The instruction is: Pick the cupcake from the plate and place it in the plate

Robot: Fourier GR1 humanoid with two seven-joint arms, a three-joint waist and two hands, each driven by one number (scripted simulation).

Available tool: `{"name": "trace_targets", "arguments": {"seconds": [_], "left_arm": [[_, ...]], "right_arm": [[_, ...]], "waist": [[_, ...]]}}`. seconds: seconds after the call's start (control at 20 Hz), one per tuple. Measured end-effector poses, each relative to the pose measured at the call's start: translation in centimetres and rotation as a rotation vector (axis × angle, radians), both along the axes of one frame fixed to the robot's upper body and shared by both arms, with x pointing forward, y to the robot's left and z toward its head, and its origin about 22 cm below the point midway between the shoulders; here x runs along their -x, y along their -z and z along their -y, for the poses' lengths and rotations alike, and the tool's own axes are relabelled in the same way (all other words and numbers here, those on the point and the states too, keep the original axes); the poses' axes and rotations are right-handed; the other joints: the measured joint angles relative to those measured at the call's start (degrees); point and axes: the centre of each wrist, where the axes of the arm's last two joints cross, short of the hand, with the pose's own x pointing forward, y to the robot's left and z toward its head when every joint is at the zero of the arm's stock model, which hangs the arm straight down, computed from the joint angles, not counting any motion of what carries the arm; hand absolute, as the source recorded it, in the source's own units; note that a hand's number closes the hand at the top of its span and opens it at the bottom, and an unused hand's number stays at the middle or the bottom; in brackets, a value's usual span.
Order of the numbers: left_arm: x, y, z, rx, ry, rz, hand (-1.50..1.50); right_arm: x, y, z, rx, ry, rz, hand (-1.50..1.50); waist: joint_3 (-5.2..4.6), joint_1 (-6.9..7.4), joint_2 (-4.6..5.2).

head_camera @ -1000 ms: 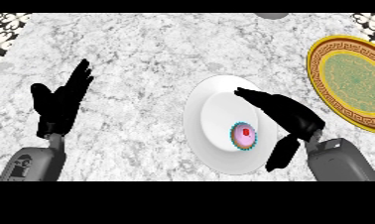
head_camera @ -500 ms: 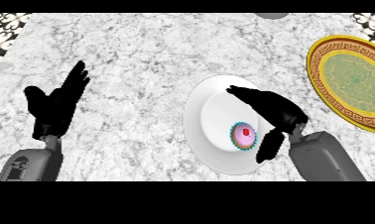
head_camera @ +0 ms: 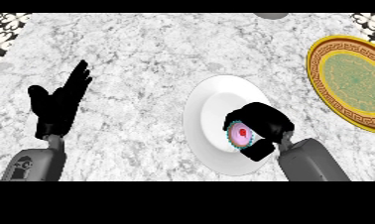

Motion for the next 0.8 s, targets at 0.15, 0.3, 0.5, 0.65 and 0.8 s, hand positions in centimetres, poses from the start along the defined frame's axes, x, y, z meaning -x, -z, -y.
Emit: {"name": "trace_targets", "arguments": {"seconds": [0.15,0.3,0.5,0.65,0.8], "left_arm": [[-0.2,0.1,-0.2,0.000,0.000,0.000,0.00],[0.0,-0.2,0.1,-0.001,0.001,-0.002,0.00],[-0.2,-0.1,-0.2,-0.004,0.003,-0.007,0.00],[-0.2,0.1,0.3,0.000,0.011,-0.003,0.00],[-0.2,0.3,0.5,0.006,0.017,0.001,0.00]], "right_arm": [[0.5,0.3,-0.4,-0.023,-0.025,0.005,1.50],[0.2,0.5,-0.6,-0.046,-0.024,0.008,1.50],[0.8,0.1,-0.7,-0.072,0.005,0.063,1.50],[-1.2,-0.7,-0.5,-0.062,0.174,0.147,1.50],[-3.5,-1.9,0.3,-0.033,0.436,0.226,1.50]], "waist": [[-0.04,-0.06,-0.04],[-0.02,-0.02,-0.02],[0.02,-0.15,0.01],[0.03,0.16,0.18],[0.01,0.64,0.53]]}}
